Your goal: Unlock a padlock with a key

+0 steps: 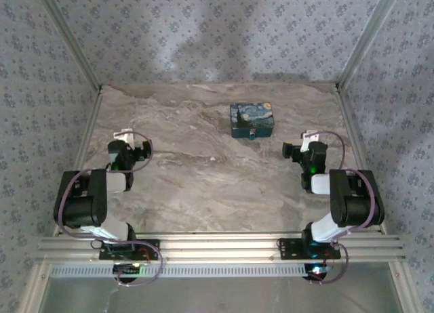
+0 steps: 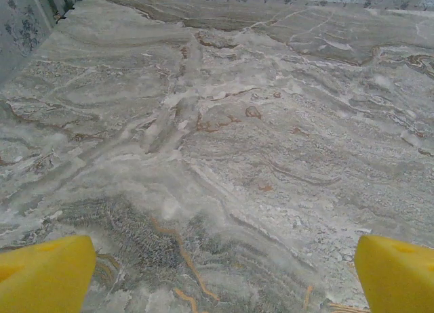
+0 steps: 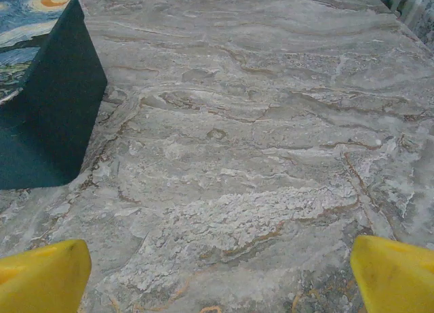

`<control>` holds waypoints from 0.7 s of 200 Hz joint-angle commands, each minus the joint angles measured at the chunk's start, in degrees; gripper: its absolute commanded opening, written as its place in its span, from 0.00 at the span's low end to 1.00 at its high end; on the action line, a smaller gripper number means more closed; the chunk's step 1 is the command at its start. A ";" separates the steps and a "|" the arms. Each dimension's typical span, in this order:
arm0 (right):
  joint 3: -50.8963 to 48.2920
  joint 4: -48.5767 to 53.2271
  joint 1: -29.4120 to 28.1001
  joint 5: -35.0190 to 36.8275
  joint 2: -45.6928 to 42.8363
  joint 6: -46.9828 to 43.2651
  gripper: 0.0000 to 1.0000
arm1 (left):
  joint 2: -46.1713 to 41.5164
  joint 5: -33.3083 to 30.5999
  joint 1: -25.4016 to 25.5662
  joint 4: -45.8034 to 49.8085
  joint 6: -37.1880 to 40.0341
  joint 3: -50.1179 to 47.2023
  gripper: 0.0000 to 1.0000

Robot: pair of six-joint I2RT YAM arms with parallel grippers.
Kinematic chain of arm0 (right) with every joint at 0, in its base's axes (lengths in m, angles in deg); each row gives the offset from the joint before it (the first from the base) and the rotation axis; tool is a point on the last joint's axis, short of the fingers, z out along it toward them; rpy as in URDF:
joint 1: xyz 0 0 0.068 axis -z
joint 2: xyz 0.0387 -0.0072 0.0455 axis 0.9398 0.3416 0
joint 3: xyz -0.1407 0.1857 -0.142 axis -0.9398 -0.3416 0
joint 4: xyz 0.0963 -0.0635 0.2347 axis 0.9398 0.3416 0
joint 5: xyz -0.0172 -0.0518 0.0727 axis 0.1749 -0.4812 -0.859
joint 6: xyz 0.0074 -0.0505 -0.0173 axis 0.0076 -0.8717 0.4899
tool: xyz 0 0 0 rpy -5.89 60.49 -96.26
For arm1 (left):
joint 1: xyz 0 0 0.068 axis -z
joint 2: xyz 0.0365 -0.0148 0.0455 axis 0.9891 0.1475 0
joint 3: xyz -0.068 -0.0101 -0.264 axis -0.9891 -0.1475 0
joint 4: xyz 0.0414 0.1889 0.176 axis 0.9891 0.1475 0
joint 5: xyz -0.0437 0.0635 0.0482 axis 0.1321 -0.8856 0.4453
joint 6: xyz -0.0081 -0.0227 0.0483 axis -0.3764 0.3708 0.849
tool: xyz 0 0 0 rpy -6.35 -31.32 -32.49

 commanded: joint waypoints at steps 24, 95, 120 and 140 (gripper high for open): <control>0.96 0.46 0.20 -0.15 -0.22 -0.87 1.00 | -0.07 0.19 0.38 0.23 0.99 0.42 0.98; 1.07 0.60 0.21 -0.29 -0.16 -0.76 1.00 | -0.07 0.43 0.22 0.23 0.86 0.41 0.98; 1.00 0.60 0.25 -0.31 -0.23 -0.78 1.00 | -0.07 0.50 0.17 0.23 0.86 0.42 0.98; 0.76 0.39 0.22 -0.37 -0.31 -0.78 1.00 | -0.20 0.01 0.25 -0.18 0.76 0.18 0.98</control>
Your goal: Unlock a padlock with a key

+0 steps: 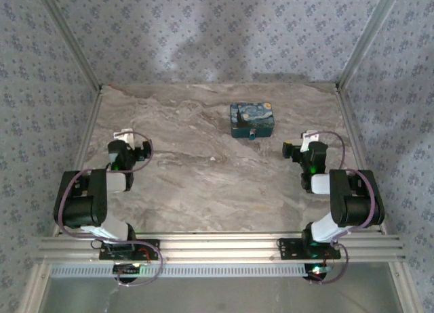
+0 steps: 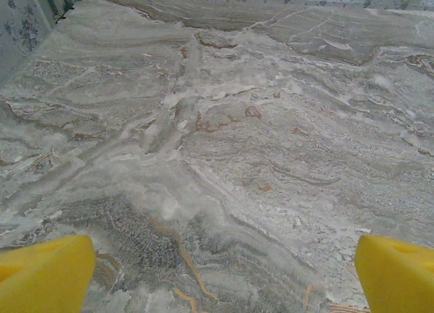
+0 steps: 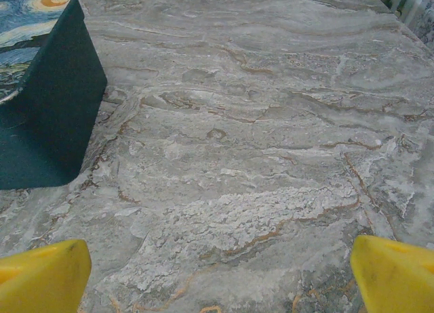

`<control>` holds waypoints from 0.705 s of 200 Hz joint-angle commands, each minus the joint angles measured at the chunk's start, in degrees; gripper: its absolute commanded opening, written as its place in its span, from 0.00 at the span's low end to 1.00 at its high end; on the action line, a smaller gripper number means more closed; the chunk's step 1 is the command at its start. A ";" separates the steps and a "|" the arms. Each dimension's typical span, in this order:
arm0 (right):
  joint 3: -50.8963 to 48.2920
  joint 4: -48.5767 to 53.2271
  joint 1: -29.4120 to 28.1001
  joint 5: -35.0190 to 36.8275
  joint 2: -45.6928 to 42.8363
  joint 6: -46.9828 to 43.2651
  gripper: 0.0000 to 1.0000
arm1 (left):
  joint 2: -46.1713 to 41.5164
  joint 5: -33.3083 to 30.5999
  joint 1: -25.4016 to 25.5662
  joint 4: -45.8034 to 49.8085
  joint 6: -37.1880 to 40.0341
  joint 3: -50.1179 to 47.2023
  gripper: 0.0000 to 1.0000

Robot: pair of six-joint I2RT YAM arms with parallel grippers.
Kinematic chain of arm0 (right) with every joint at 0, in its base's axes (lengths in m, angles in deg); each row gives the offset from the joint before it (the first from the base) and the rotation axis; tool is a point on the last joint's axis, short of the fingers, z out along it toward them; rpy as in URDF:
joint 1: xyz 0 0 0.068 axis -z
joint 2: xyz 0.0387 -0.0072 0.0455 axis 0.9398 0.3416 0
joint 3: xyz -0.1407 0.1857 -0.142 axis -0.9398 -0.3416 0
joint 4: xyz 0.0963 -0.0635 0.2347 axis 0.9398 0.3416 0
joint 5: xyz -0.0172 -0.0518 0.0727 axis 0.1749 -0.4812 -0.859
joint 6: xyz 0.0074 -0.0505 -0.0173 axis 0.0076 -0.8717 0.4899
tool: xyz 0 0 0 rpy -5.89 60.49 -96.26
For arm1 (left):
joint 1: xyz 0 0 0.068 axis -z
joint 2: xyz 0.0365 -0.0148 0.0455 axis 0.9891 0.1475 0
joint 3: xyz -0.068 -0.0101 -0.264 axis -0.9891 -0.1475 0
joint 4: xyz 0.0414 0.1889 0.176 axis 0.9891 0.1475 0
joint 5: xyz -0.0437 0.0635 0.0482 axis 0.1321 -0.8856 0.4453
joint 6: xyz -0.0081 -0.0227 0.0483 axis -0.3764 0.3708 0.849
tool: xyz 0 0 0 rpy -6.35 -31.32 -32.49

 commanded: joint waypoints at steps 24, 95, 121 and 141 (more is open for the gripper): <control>0.65 1.03 0.11 -0.08 -1.61 -0.85 1.00 | -3.80 -4.52 0.28 -0.02 -1.01 -1.39 0.98; 6.18 26.59 -2.17 3.04 -20.22 6.48 1.00 | -25.55 -3.19 0.84 25.62 -15.39 5.68 0.98; 12.85 42.33 -4.84 1.53 -24.48 12.98 1.00 | -26.18 4.20 1.04 34.83 -26.62 11.31 0.98; 17.68 53.43 -8.21 -0.77 -25.65 16.27 1.00 | -26.06 8.80 2.47 37.67 -32.56 13.07 0.98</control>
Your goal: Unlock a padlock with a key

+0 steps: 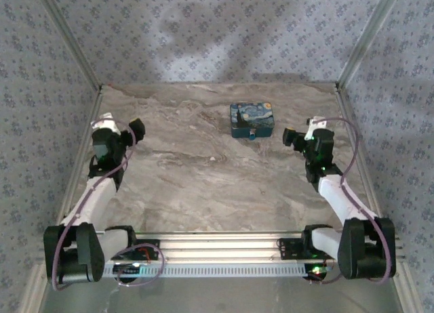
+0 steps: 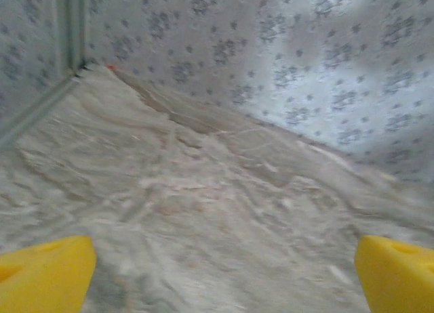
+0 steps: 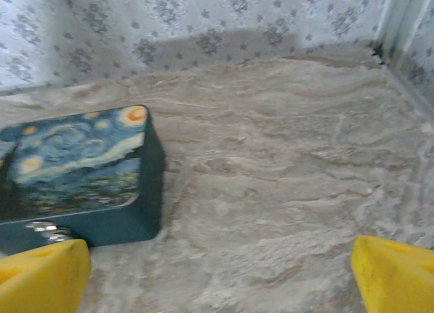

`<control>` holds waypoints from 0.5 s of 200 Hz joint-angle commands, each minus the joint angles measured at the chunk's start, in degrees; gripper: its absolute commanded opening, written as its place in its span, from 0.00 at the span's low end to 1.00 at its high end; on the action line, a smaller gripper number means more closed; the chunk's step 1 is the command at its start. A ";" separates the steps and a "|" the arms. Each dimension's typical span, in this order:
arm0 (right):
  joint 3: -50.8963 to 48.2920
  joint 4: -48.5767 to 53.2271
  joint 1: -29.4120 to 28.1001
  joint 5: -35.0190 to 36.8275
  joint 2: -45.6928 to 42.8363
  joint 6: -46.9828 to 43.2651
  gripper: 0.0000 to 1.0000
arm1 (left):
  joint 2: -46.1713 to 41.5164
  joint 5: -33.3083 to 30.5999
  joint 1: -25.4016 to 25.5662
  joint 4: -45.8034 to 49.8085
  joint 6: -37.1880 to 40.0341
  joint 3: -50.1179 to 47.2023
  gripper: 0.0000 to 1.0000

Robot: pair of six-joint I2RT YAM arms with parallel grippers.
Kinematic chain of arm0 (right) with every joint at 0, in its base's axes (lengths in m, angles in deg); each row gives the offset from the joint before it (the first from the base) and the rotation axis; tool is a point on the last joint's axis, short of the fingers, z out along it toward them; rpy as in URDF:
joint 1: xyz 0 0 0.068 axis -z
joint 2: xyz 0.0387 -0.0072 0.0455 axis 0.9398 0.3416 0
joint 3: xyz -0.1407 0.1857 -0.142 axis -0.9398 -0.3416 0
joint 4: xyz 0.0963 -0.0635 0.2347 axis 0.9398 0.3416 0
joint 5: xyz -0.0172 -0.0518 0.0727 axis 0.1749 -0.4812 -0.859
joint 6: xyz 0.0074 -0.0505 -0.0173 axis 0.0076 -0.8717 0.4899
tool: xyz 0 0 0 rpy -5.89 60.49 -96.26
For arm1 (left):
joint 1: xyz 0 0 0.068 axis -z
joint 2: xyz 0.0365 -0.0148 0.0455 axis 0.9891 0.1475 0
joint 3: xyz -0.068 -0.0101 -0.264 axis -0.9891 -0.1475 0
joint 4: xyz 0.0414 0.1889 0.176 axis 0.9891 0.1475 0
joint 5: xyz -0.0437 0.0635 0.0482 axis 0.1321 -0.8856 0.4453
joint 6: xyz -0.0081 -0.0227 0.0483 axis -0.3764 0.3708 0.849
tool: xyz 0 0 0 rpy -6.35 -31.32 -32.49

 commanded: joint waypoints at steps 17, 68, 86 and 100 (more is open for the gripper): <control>8.67 28.05 -6.58 -2.69 -2.09 9.00 1.00 | -0.49 9.94 4.86 9.14 -14.80 2.30 0.98; 10.10 45.28 -15.56 -6.39 0.10 17.04 0.97 | 3.87 9.10 20.03 4.60 -21.48 0.81 0.98; 9.61 50.58 -18.13 -8.43 2.20 18.05 0.92 | 6.52 8.49 24.52 1.14 -22.73 1.02 0.98; 8.86 53.01 -19.98 -9.19 3.76 18.54 0.88 | 8.70 8.00 27.12 -0.12 -22.63 2.03 0.98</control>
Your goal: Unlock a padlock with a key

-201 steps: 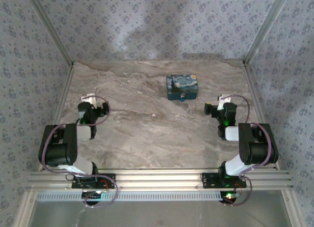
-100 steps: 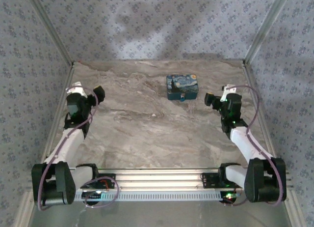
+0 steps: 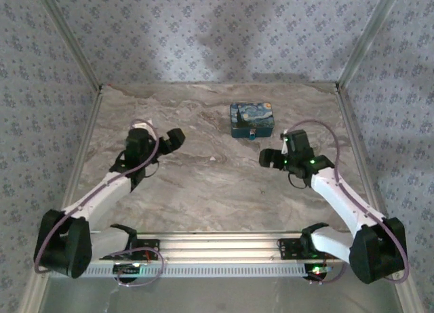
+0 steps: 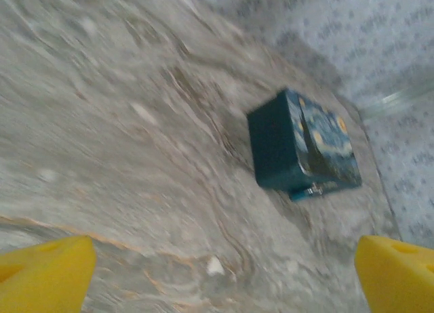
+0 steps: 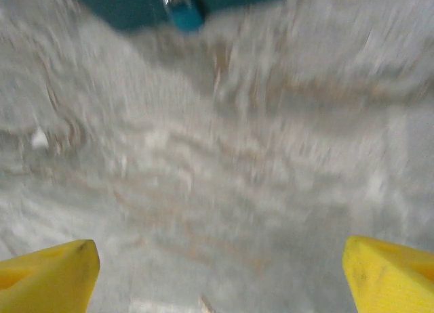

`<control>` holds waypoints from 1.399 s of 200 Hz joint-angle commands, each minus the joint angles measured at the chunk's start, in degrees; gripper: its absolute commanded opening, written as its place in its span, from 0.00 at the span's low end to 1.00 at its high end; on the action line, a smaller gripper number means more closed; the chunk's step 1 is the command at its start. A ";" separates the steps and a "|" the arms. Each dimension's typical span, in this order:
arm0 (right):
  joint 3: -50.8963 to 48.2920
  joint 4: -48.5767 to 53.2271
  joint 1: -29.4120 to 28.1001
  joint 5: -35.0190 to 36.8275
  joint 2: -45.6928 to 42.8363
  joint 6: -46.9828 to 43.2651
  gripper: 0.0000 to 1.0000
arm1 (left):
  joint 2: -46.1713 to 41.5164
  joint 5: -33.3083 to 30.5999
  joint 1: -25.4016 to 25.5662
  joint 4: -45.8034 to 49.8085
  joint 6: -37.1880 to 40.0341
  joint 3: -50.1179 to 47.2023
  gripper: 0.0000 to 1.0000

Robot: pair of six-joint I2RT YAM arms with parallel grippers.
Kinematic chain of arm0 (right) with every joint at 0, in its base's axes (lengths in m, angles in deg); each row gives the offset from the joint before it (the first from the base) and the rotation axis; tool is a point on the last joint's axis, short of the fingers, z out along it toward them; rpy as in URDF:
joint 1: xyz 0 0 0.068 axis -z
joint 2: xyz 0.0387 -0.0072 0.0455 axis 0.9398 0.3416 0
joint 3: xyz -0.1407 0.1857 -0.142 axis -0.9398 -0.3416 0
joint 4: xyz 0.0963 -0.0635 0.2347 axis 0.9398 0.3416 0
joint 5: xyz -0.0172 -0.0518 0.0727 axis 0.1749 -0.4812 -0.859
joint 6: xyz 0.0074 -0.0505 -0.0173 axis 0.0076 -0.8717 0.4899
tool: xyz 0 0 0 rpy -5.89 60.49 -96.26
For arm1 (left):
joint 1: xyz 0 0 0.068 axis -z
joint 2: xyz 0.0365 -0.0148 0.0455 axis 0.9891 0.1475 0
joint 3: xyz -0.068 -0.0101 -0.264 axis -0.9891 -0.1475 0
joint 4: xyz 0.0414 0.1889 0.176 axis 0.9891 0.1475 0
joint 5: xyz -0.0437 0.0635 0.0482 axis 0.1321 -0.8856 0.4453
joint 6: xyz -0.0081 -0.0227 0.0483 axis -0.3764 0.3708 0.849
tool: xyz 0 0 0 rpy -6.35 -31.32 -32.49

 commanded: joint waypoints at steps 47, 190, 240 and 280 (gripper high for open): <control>-1.78 11.41 -4.64 -7.62 7.29 3.25 0.73 | 7.34 -0.54 6.35 -6.53 -2.39 2.60 0.98; 2.99 10.16 -6.12 -6.67 20.57 1.36 0.35 | 8.02 -1.45 7.22 -4.78 -1.62 3.47 0.98; 3.12 10.27 -6.99 -5.99 21.55 1.66 0.28 | 8.02 -1.59 7.15 -4.41 -1.64 3.43 0.98; 3.42 9.78 -7.51 -5.46 22.60 2.11 0.22 | 8.01 -1.72 7.15 -4.01 -1.60 3.39 0.98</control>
